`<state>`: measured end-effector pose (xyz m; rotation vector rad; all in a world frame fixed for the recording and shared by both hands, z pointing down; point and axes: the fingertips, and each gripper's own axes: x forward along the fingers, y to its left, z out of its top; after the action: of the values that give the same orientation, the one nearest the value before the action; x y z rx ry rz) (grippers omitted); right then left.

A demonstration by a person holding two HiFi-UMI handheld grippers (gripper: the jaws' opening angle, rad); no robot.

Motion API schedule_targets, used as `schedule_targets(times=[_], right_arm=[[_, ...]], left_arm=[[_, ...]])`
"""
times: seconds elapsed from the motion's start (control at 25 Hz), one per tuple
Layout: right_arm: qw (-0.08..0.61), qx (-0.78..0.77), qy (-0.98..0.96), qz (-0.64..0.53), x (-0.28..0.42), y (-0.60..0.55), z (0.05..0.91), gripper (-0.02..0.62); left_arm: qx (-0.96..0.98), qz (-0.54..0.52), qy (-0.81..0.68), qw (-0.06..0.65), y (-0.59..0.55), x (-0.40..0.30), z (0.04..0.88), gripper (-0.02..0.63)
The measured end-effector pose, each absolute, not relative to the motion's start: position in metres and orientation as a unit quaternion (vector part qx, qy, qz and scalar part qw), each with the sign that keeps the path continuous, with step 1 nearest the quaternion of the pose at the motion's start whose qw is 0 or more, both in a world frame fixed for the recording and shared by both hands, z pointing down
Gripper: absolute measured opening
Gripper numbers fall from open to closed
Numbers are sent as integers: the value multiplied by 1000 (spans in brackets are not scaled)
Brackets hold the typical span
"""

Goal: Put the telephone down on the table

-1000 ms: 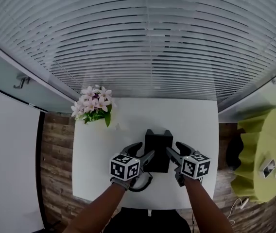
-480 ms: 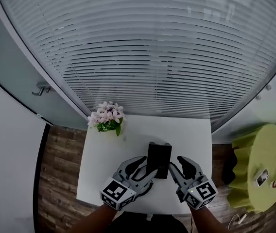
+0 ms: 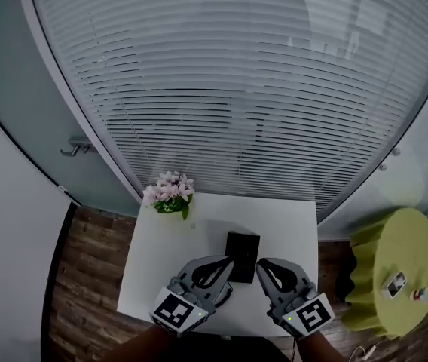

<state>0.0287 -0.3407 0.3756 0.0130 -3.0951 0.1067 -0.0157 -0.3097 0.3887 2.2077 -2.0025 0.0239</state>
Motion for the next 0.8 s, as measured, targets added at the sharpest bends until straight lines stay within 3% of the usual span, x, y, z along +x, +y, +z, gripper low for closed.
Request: schedule_targets(times=[0.8], right_arm=[[18, 9, -1000, 20, 36, -334, 359, 25]], left_arm=[[758, 23, -651, 37, -317, 6, 366, 9]])
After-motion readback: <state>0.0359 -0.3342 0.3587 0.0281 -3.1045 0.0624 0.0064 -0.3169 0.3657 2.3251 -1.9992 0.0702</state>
